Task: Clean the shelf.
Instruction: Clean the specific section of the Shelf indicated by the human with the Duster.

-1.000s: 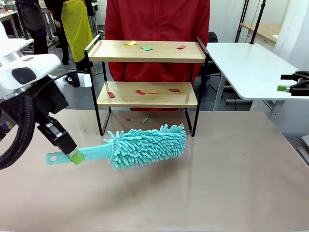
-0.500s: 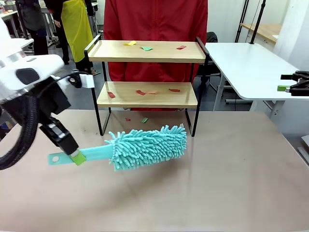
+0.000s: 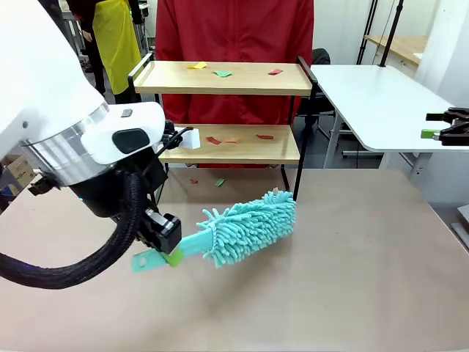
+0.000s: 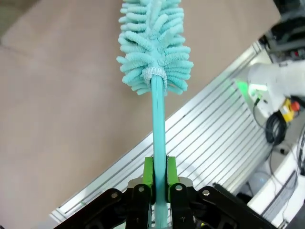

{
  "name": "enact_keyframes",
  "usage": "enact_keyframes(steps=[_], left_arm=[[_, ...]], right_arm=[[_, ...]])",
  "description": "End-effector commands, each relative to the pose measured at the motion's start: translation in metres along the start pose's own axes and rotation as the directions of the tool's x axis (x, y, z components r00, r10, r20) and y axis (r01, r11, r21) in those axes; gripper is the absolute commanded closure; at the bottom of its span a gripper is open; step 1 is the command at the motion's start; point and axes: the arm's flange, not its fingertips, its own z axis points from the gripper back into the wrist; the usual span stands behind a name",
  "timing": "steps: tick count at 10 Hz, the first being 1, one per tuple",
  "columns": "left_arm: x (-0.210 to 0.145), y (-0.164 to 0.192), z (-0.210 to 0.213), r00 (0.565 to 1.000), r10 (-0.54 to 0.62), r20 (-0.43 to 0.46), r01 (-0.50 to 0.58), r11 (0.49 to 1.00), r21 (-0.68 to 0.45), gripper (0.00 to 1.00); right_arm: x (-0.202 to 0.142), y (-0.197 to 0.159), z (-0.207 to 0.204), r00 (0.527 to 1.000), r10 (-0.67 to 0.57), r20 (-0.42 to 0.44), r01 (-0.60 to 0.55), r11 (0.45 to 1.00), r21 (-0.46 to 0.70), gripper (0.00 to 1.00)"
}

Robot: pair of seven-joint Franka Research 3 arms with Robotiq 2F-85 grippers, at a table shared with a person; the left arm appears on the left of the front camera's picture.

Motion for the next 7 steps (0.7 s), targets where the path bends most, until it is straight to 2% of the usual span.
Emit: enact_keyframes(steps=[1,4,6,7], left_arm=[[-0.007,-0.01,-0.014,0.989,0.13,0.064,-0.136,0.985,0.106,0.87],[0.017,-0.035,-0.045,0.972,0.199,0.122,-0.213,0.969,0.121,0.87],[0.022,-0.044,-0.07,0.931,0.294,0.218,-0.325,0.938,0.12,0.87],[0.024,-0.048,-0.078,0.927,0.303,0.223,-0.329,0.94,0.094,0.87]], right_arm=[[0.003,0.003,-0.001,1.0,0.003,-0.002,-0.003,1.0,0.005,0.0],[0.003,0.003,-0.001,1.0,0.003,-0.002,-0.003,1.0,0.005,0.0],[0.003,0.003,-0.001,1.0,0.003,-0.002,-0.003,1.0,0.005,0.0],[0.003,0.003,-0.001,1.0,0.003,-0.002,-0.003,1.0,0.005,0.0]])
